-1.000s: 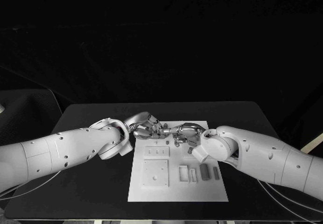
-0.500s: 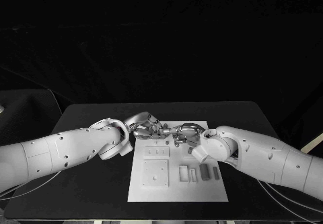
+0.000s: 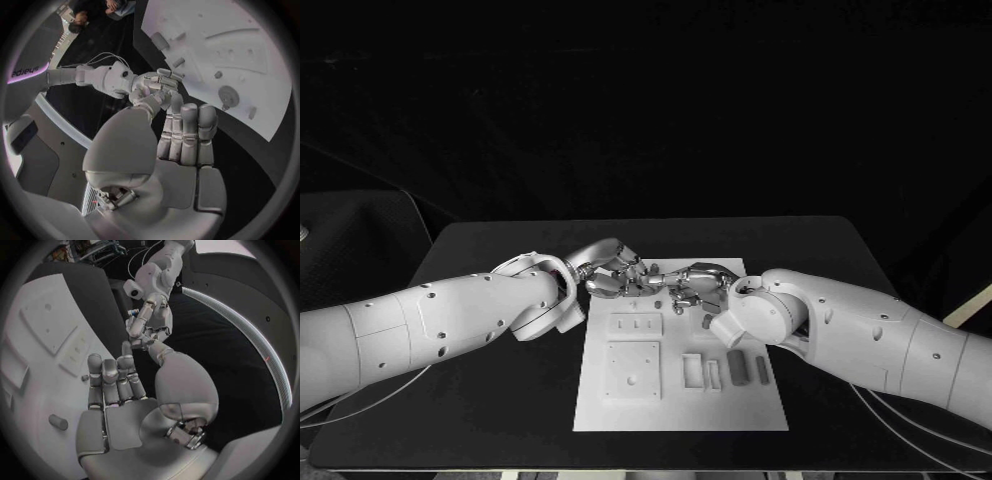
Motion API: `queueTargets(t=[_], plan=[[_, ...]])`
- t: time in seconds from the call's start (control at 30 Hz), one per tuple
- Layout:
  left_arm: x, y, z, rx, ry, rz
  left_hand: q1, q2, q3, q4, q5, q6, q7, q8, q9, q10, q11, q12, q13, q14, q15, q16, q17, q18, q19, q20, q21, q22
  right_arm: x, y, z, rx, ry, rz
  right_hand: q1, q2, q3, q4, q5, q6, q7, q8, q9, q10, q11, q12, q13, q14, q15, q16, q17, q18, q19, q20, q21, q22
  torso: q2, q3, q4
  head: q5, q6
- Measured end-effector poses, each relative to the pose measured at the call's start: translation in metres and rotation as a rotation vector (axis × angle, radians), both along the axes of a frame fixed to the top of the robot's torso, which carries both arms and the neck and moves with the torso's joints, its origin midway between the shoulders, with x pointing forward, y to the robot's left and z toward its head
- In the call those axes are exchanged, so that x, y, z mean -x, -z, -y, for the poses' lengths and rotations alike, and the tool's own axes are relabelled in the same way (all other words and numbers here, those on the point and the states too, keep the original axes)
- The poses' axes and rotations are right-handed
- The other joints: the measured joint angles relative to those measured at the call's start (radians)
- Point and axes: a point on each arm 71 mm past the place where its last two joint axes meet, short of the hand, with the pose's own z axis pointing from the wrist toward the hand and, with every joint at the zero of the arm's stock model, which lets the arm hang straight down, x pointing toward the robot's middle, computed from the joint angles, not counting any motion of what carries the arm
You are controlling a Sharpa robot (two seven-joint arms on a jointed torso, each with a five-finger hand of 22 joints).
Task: Assemble the parts on the task board
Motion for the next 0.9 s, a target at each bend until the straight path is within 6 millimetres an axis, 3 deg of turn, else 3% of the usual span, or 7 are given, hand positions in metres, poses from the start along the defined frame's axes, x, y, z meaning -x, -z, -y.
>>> queueTargets(t=[0.2,0.3,0.37,0.47,0.73,0.9], plan=[[0.0,0.001,-0.001,0.005,-0.006,-0.003,0.007,-0.006,0.029,0.004,0.0,0.001,0.002,0.0,-0.001,0.009,0.005,-0.002,-0.004,0.005,-0.002,0.004,0.001,-0.001,0.0,0.0,0.002,0.001,-0.001,0.0,-0.002,0.009,-0.005,0.003,0.0,0.0,0.0,0.0,0.0,-0.006,0.003,-0.001,0.009,-0.003,0.003,-0.005,-0.003,-0.001,0.001,0.0,-0.001,0.0,-0.005,0.005,0.0,-0.001,0.0,0.0,0.0,0.0,-0.001],[0.0,0.001,-0.001,0.008,-0.01,-0.007,0.008,-0.007,0.037,0.005,0.0,0.002,0.002,0.0,-0.002,0.01,0.006,-0.004,-0.006,0.005,-0.002,0.004,0.003,-0.001,0.0,0.0,0.004,0.001,-0.001,0.0,-0.002,0.008,-0.008,0.002,-0.011,0.003,0.001,0.001,0.0,-0.064,0.012,-0.043,0.034,-0.021,0.011,-0.005,-0.006,-0.011,0.004,0.0,-0.001,-0.001,-0.009,0.008,0.0,-0.002,0.0,0.0002,0.0001,0.001,-0.001],[0.0,0.001,-0.002,0.01,-0.012,-0.01,0.008,-0.007,0.039,0.006,-0.001,0.002,0.002,0.0,-0.023,0.01,0.006,-0.004,-0.007,0.006,-0.002,0.008,0.003,-0.001,0.0,0.0,0.004,0.002,-0.002,0.0,-0.001,0.009,-0.007,0.002,-0.062,-0.008,0.008,-0.025,0.007,-0.116,0.016,-0.08,0.02,-0.033,0.013,-0.005,-0.006,-0.02,0.005,0.0,-0.001,0.0,-0.016,0.009,0.0,-0.002,0.0,0.0002,0.0002,0.001,-0.001],[0.0,0.001,-0.002,0.015,-0.013,-0.015,0.008,-0.007,0.04,0.006,-0.001,0.006,0.006,0.0,-0.024,0.016,0.006,-0.004,-0.008,0.007,0.0,0.008,0.003,-0.002,0.0,0.0,0.008,0.002,-0.003,0.001,0.003,0.011,0.005,0.002,-0.132,-0.035,-0.036,-0.02,0.004,-0.168,0.022,-0.11,0.004,-0.05,0.017,-0.005,-0.006,-0.029,0.009,0.0,-0.001,0.0,-0.025,0.007,0.0,-0.004,0.0,0.0002,0.0002,0.001,-0.001],[-0.002,0.001,-0.006,0.026,-0.029,-0.029,0.007,-0.006,0.045,0.01,-0.004,0.007,0.007,0.0,-0.038,0.017,0.006,-0.004,-0.009,0.007,0.0,0.008,0.004,-0.003,0.0,0.001,0.008,0.002,-0.004,0.0,0.013,0.002,0.031,0.013,-0.239,-0.067,-0.116,-0.004,0.0,-0.21,0.028,-0.121,-0.004,-0.07,0.026,-0.005,-0.007,-0.043,0.014,0.0,-0.001,0.0,-0.036,0.01,0.0,-0.007,0.0,0.0003,0.0003,0.001,-0.001],[-0.002,0.002,-0.009,0.031,-0.041,-0.045,0.007,-0.006,0.045,0.01,-0.001,0.007,0.007,0.0,-0.038,0.019,0.009,-0.004,-0.01,0.007,0.0,0.008,0.004,-0.005,0.002,-0.002,0.008,0.003,-0.005,0.0,0.024,0.001,0.055,0.021,-0.262,-0.069,-0.137,-0.001,0.0,-0.214,0.028,-0.121,-0.006,-0.073,0.023,-0.005,-0.007,-0.043,0.014,0.0,-0.001,0.0,-0.039,0.007,0.0,-0.008,0.0,0.0006,0.0002,0.002,-0.001]])
